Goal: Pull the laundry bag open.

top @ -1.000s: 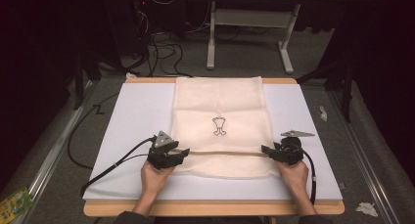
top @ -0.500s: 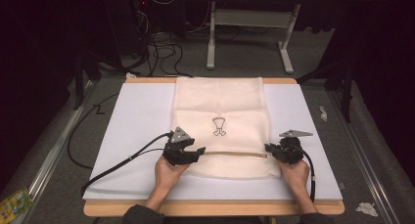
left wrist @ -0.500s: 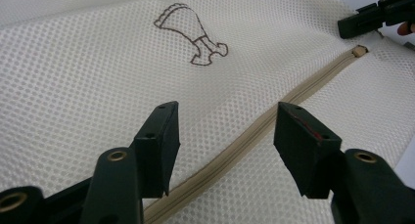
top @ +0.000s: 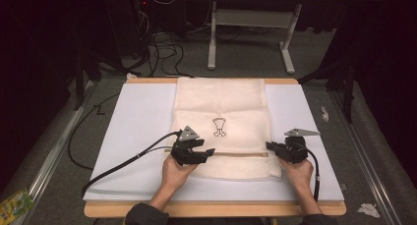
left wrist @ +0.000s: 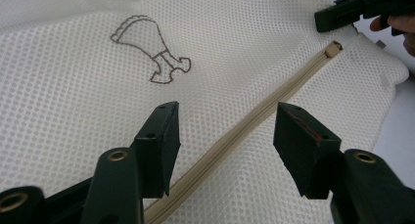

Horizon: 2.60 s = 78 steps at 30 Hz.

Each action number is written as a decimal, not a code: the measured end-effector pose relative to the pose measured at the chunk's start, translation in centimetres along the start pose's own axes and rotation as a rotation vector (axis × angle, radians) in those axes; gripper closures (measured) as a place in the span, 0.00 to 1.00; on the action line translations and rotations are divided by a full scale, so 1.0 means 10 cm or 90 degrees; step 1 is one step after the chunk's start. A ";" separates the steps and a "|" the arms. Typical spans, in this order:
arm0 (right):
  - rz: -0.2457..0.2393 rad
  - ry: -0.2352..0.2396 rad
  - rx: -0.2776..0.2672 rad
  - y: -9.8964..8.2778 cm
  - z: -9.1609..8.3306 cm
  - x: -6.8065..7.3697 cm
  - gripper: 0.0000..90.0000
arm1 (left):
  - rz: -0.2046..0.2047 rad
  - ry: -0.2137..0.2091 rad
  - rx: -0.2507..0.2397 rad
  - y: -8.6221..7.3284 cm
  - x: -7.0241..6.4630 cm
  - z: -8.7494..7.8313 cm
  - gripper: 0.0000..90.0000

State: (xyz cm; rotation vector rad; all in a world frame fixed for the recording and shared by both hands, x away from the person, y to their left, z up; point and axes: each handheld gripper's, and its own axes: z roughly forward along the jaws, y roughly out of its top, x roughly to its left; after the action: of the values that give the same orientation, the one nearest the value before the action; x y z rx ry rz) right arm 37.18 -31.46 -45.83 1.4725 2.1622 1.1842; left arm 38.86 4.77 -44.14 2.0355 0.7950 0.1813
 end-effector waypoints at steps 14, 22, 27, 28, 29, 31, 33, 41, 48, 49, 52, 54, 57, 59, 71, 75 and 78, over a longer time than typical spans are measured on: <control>-0.011 0.037 -0.024 0.10 -0.06 0.09 0.97 | 0.023 -0.025 0.012 0.12 -0.22 0.20 0.53; -0.013 0.050 -0.030 0.13 -0.06 0.14 0.97 | 0.028 -0.049 0.011 0.14 -0.34 0.34 0.56; -0.017 0.061 -0.033 0.15 -0.03 0.17 0.97 | 0.023 -0.054 0.011 0.15 -0.34 0.39 0.59; -0.017 0.061 -0.033 0.15 -0.03 0.17 0.97 | 0.023 -0.054 0.011 0.15 -0.34 0.39 0.60; -0.016 0.064 -0.034 0.15 -0.02 0.19 0.97 | 0.027 -0.054 0.015 0.16 -0.36 0.40 0.60; -0.018 0.067 -0.036 0.16 -0.01 0.20 0.97 | 0.044 -0.054 0.015 0.18 -0.41 0.45 0.61; -0.019 0.067 -0.035 0.17 -0.01 0.21 0.97 | 0.042 -0.060 0.017 0.20 -0.41 0.46 0.61; -0.021 0.076 -0.039 0.18 0.01 0.25 0.97 | 0.047 -0.082 0.025 0.23 -0.49 0.54 0.62; -0.023 0.079 -0.038 0.19 0.02 0.26 0.97 | 0.054 -0.094 0.033 0.24 -0.57 0.63 0.64; -0.024 0.080 -0.040 0.19 0.03 0.27 0.97 | 0.053 -0.100 0.032 0.24 -0.57 0.65 0.67; -0.022 0.081 -0.039 0.19 0.03 0.27 0.97 | 0.056 -0.100 0.036 0.25 -0.58 0.67 0.69; -0.023 0.081 -0.039 0.19 0.03 0.27 0.97 | 0.059 -0.105 0.034 0.26 -0.61 0.69 0.69; -0.023 0.081 -0.038 0.19 0.03 0.28 0.97 | 0.057 -0.109 0.033 0.26 -0.63 0.71 0.69; -0.024 0.083 -0.039 0.19 0.03 0.29 0.97 | 0.055 -0.112 0.037 0.25 -0.63 0.75 0.69; -0.027 0.096 -0.046 0.20 0.03 0.32 0.97 | 0.056 -0.112 0.026 0.22 -0.65 0.82 0.69; -0.032 0.098 -0.044 0.21 0.04 0.34 0.97 | 0.062 -0.110 0.021 0.20 -0.66 0.83 0.71; -0.035 0.100 -0.045 0.22 0.04 0.36 0.97 | 0.061 -0.116 0.015 0.21 -0.67 0.83 0.72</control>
State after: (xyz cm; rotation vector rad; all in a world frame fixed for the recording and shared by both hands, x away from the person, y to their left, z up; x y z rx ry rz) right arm 37.28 -27.75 -43.65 1.3218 2.2207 1.3845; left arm 38.07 -5.88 -46.08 2.0795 0.5898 0.0385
